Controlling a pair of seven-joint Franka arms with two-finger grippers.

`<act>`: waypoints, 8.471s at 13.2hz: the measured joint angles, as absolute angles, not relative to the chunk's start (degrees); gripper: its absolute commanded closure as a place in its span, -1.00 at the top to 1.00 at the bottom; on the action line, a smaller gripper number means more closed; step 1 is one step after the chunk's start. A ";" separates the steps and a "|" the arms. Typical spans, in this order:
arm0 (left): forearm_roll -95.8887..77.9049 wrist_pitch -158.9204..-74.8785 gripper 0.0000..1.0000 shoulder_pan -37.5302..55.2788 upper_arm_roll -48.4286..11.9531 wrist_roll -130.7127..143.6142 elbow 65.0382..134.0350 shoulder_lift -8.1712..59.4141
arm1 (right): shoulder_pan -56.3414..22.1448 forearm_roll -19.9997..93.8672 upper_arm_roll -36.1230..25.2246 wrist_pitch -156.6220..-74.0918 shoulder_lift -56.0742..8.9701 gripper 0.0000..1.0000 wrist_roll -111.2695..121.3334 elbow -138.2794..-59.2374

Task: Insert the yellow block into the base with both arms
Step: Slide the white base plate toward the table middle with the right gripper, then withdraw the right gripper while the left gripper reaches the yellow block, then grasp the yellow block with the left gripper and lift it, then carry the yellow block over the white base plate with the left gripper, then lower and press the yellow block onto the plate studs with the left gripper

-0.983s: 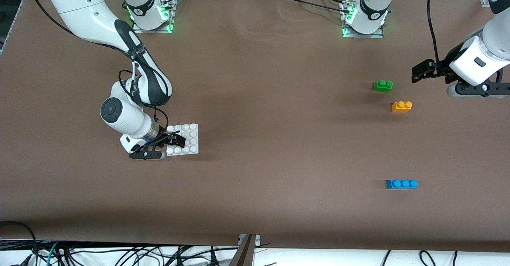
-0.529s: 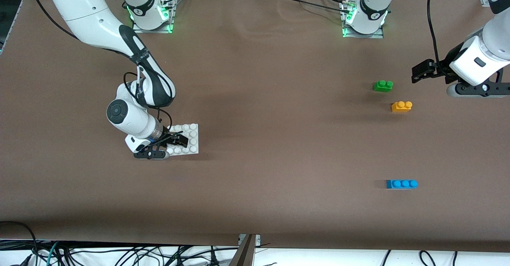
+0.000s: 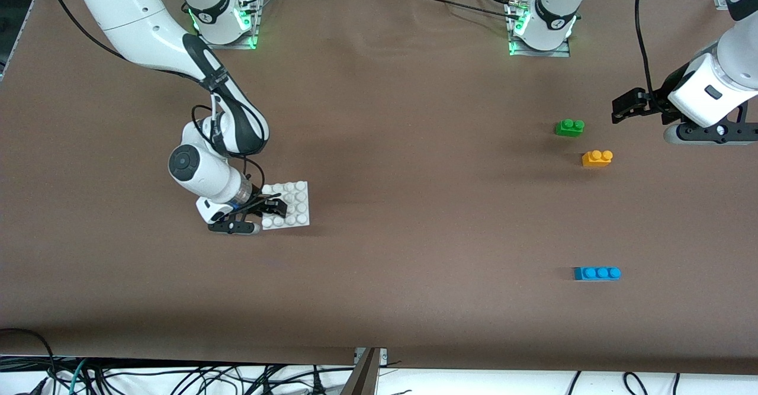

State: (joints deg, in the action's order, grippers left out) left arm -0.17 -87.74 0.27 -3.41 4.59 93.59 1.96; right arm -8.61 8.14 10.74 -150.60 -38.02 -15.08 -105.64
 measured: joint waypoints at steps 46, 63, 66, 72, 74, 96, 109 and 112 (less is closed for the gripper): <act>-0.17 -90.55 1.00 -3.93 -2.21 4.37 93.97 5.56 | -23.70 -0.60 9.92 -122.71 -42.62 1.00 -48.60 -70.60; 12.27 -144.39 1.00 -14.06 -2.32 -0.29 139.55 11.06 | -1.16 0.94 3.56 -90.84 -2.59 1.00 -1.99 -91.53; 12.32 -147.31 1.00 -14.37 -2.41 -0.94 140.35 12.12 | -1.16 0.94 3.45 -90.84 -2.59 1.00 -1.98 -91.57; 12.32 -153.23 -0.11 -14.45 -2.50 -2.35 140.78 16.46 | -1.16 0.94 3.44 -90.86 -2.59 1.00 -1.99 -91.59; 12.32 -153.26 -0.44 -15.14 -2.49 -4.71 140.73 16.39 | -1.17 0.94 3.44 -90.86 -2.59 1.00 -1.99 -91.59; 3.31 -111.66 -0.58 9.91 -22.86 29.62 85.97 35.50 | -1.32 0.92 3.50 -90.84 -2.57 1.00 -1.99 -91.59; 8.21 -122.91 -0.64 19.75 -20.63 40.05 85.52 45.08 | -1.33 0.92 3.50 -90.82 -2.57 1.00 -1.99 -91.60; 11.12 -124.86 -0.65 20.25 -20.48 40.13 86.13 46.24 | -1.32 0.92 3.50 -90.82 -2.58 1.00 -1.99 -91.60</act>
